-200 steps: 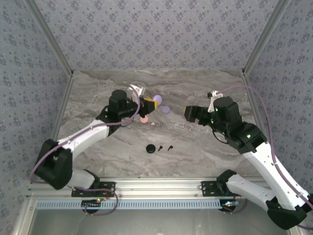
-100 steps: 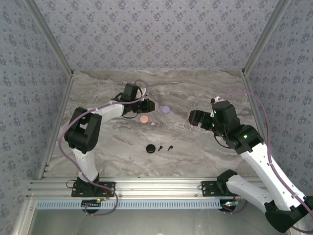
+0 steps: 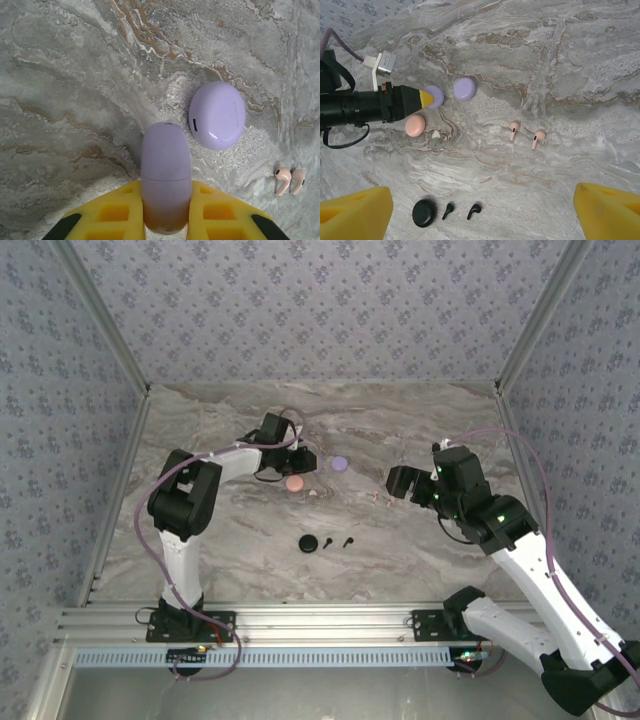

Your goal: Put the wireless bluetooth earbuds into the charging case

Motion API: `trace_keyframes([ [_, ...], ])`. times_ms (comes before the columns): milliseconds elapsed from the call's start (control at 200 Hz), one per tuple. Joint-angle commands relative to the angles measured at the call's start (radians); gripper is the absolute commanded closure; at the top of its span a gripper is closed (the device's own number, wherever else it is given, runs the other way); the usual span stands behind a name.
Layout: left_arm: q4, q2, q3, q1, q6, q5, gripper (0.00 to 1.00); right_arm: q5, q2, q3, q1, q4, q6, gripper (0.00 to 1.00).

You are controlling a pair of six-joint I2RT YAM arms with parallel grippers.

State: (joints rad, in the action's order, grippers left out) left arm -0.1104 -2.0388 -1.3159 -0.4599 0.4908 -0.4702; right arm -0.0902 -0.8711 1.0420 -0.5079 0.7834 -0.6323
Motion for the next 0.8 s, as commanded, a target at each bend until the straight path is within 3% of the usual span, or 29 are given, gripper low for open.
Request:
trace_keyframes([
  [0,-0.018,-0.020,-0.038,-0.001,-0.007,0.025,0.80,0.000,0.013,-0.009,0.006,0.022,-0.015,0.04],
  [435,-0.044,-0.020,-0.034,0.013,-0.034,0.092,0.65,0.000,0.023,-0.004,0.010,0.036,-0.006,0.03],
  [800,-0.133,0.142,-0.049,0.025,-0.136,0.181,0.43,-0.027,-0.001,0.071,0.007,0.121,0.100,0.03],
])
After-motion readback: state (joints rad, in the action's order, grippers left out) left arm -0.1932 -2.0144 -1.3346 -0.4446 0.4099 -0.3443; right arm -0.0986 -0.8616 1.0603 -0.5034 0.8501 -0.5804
